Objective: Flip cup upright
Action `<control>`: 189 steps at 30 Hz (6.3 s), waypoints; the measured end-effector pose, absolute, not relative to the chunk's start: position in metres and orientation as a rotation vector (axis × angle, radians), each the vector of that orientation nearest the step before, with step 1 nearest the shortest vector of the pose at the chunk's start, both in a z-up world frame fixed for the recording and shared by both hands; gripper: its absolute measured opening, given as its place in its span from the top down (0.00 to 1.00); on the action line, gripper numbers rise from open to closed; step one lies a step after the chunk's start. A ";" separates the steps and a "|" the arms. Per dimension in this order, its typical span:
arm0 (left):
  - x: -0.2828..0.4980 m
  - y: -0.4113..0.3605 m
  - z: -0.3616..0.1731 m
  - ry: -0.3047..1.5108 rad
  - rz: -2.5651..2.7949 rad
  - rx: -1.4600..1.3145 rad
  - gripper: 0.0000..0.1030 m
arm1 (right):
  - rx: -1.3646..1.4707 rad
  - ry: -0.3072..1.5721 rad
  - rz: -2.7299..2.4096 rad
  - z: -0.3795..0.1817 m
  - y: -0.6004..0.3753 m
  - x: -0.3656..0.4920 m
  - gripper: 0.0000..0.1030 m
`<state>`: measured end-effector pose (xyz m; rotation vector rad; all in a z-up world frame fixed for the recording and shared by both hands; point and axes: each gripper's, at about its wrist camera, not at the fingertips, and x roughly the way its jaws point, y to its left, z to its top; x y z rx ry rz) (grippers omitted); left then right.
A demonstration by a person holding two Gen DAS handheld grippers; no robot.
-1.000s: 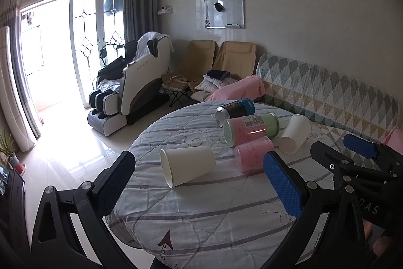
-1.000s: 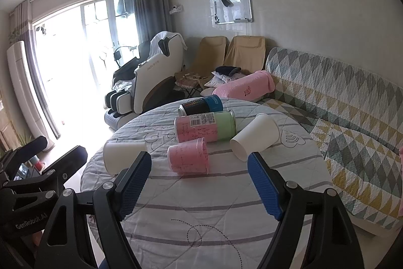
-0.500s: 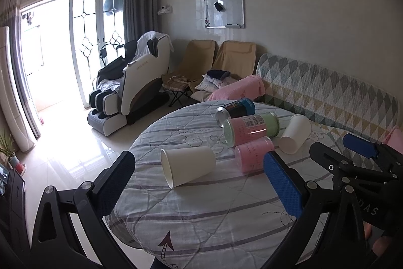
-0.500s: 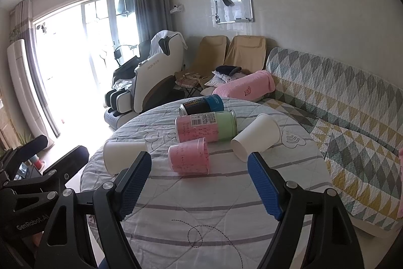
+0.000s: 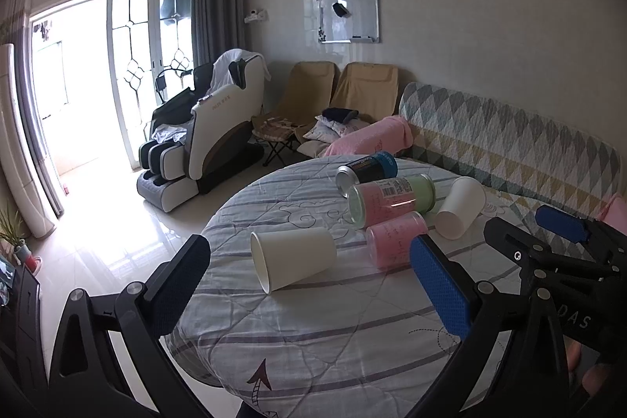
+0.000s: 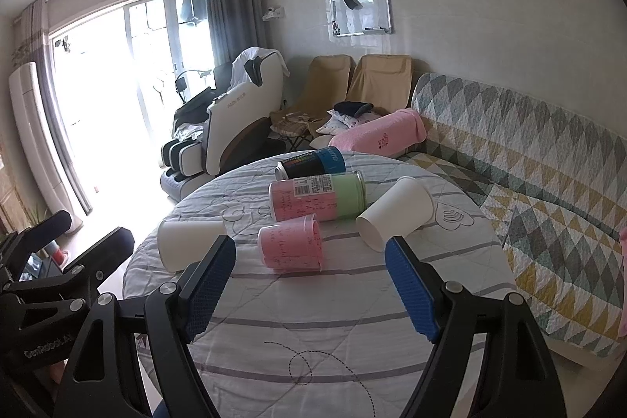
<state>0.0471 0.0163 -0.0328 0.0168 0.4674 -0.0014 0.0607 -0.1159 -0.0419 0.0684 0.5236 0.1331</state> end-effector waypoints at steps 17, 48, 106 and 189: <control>0.104 0.047 -0.024 0.532 -0.083 0.079 0.00 | 0.395 0.683 0.197 -0.052 -0.143 0.107 0.22; 0.365 -0.039 -0.030 0.923 -0.539 0.385 0.00 | 0.541 0.796 -0.165 -0.069 -0.219 0.232 0.22; 0.503 -0.096 -0.101 1.321 -0.657 0.424 0.33 | 0.781 1.184 -0.135 -0.118 -0.256 0.300 0.34; 0.039 0.001 -0.014 0.553 0.037 -0.062 0.00 | 0.114 0.576 0.315 -0.047 -0.185 0.042 0.23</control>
